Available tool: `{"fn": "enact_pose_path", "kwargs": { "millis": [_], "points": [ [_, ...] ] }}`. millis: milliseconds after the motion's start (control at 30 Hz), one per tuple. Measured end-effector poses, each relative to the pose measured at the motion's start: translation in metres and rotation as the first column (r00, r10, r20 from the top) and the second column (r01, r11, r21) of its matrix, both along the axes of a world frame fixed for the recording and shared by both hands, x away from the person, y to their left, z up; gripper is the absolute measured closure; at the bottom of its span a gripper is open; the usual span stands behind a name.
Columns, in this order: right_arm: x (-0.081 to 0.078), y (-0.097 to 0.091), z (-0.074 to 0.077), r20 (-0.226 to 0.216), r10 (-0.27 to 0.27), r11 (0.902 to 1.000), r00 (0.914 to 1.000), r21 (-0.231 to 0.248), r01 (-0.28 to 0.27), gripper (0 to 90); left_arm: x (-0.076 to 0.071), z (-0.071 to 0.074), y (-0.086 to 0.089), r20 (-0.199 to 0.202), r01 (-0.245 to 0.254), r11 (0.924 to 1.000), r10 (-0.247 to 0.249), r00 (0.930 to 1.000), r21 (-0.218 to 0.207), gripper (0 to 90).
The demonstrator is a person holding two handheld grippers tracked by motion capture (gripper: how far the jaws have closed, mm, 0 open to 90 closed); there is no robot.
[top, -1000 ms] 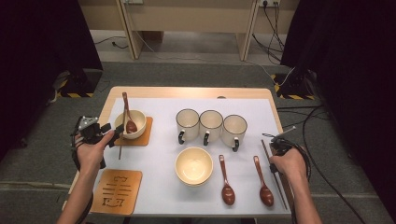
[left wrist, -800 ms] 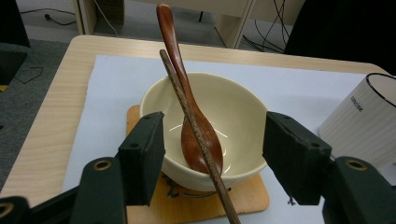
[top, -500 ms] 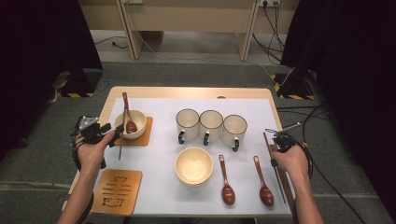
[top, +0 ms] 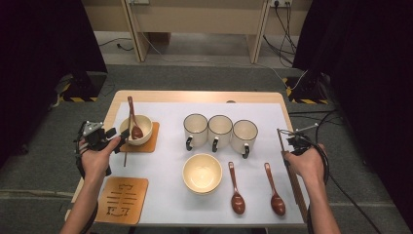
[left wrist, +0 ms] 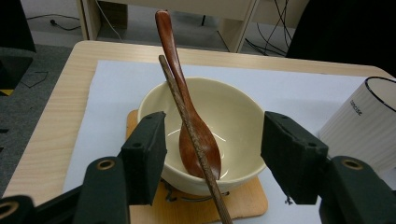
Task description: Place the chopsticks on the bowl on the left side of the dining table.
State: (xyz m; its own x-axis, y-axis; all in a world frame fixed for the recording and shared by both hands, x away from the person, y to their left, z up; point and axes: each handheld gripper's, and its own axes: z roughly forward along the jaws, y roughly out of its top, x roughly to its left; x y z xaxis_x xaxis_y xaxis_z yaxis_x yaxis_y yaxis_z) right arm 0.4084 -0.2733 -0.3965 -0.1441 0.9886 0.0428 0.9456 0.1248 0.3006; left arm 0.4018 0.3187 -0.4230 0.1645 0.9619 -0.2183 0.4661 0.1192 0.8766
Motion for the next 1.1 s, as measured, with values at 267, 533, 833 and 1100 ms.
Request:
{"fn": "enact_pose_path", "kwargs": {
  "millis": [267,533,833,1100],
  "points": [
    [0.002,0.000,0.008,0.096,0.000,1.0000,0.9954,0.000,0.000,85.7,-0.001,0.001,0.001,0.005,-0.005,1.0000,0.005,1.0000,-0.002,39.5],
    [0.007,0.002,0.016,0.188,-0.018,0.9998,0.9820,0.011,0.016,85.7,-0.001,0.002,0.002,0.004,-0.008,1.0000,0.008,1.0000,-0.002,39.6],
    [0.010,0.003,0.026,0.277,-0.028,0.9995,0.9605,0.022,0.023,85.7,-0.002,0.004,0.003,0.010,-0.010,1.0000,0.010,0.9999,-0.001,39.7],
    [0.016,0.004,0.030,0.353,-0.044,0.9984,0.9345,0.048,0.029,85.7,-0.001,0.006,0.003,0.013,-0.008,1.0000,0.008,0.9999,-0.002,39.7]
  ]
}}
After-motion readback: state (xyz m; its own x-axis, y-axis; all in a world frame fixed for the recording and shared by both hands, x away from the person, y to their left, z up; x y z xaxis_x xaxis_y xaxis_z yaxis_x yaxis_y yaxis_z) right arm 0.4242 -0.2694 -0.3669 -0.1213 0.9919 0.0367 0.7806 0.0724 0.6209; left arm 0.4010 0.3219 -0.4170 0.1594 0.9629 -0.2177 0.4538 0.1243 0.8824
